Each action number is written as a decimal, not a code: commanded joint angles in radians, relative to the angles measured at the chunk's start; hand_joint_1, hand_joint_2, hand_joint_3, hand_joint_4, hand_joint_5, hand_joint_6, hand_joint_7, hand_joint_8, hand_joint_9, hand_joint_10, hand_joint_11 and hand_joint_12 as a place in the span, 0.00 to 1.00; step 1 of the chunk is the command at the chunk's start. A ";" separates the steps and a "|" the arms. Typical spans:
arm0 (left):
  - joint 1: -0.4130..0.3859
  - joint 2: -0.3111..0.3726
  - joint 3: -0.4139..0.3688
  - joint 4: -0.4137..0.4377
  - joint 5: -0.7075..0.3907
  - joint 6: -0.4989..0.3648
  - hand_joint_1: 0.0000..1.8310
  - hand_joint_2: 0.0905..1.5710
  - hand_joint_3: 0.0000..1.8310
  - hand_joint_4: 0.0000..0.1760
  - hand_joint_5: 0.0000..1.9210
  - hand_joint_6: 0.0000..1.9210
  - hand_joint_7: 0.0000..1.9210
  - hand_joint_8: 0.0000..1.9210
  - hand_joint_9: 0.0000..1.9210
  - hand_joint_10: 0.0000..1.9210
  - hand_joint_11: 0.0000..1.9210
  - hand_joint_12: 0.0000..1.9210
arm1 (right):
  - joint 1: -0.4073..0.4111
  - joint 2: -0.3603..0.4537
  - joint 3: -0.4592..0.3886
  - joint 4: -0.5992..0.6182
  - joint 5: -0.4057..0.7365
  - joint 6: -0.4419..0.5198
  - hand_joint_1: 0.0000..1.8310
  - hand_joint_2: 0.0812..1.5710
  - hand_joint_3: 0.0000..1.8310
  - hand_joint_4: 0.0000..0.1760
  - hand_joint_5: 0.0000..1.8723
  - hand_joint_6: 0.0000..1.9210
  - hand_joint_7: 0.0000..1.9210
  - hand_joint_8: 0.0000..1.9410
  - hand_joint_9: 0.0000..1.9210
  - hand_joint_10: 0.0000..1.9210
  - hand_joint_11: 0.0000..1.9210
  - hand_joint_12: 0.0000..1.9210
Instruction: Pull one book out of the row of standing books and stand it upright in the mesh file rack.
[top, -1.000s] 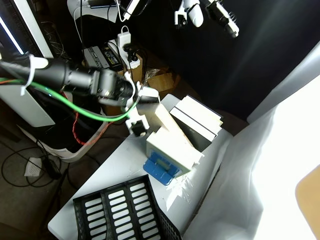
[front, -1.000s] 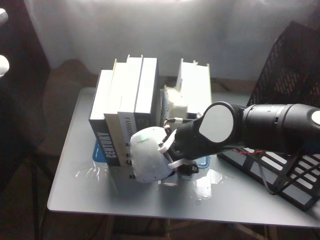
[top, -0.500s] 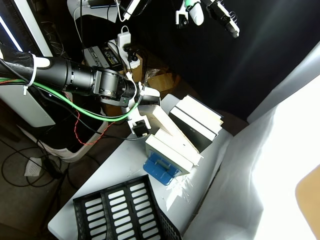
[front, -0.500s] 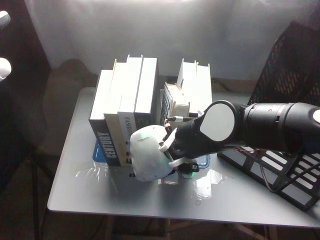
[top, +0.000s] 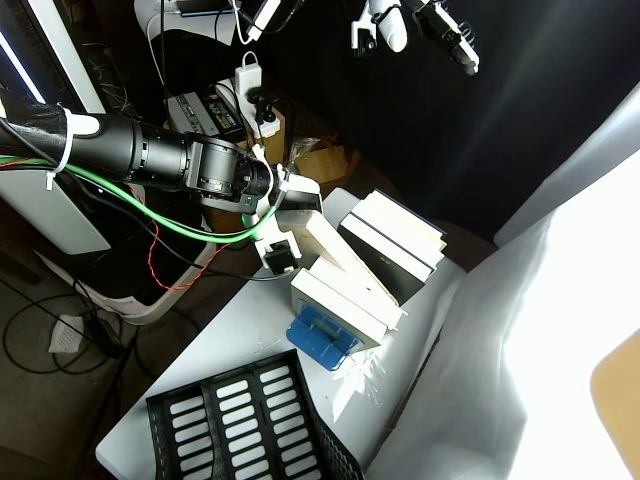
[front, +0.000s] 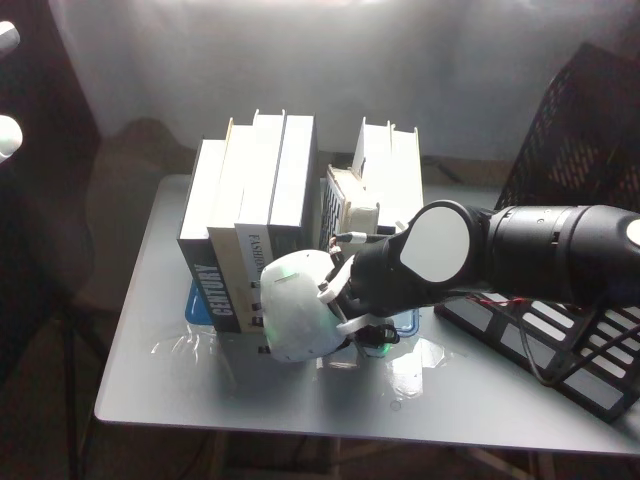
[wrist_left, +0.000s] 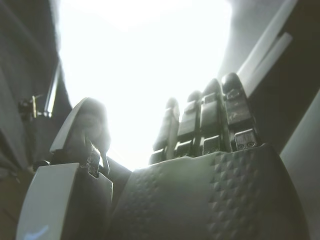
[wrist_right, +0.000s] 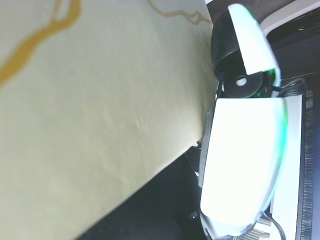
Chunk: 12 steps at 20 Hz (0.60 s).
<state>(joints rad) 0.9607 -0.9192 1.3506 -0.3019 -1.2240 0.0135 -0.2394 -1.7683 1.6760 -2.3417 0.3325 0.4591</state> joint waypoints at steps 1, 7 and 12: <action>-0.008 0.006 0.010 -0.041 -0.127 -0.006 0.18 0.89 0.00 0.26 0.04 0.01 0.00 0.00 0.00 0.00 0.00 0.00 | -0.003 0.024 0.008 0.005 -0.048 0.017 0.69 0.50 0.31 0.00 0.49 0.58 0.59 0.53 0.56 0.71 0.48 0.96; -0.007 0.003 0.011 -0.045 -0.130 -0.006 0.18 0.90 0.00 0.27 0.04 0.00 0.00 0.00 0.00 0.00 0.00 0.00 | -0.003 0.024 0.009 0.005 -0.048 0.017 0.69 0.55 0.24 0.00 0.48 0.55 0.57 0.57 0.54 0.76 0.48 1.00; -0.007 0.001 0.013 -0.047 -0.133 -0.006 0.20 0.90 0.00 0.20 0.05 0.01 0.00 0.00 0.00 0.00 0.00 0.00 | -0.003 0.024 0.010 0.005 -0.048 0.017 0.75 0.69 0.02 0.00 0.44 0.58 0.53 0.50 0.47 0.69 0.41 0.95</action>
<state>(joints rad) 0.9607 -0.9211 1.3525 -0.3069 -1.2270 0.0135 -0.2394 -1.7683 1.6764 -2.3367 0.3271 0.4633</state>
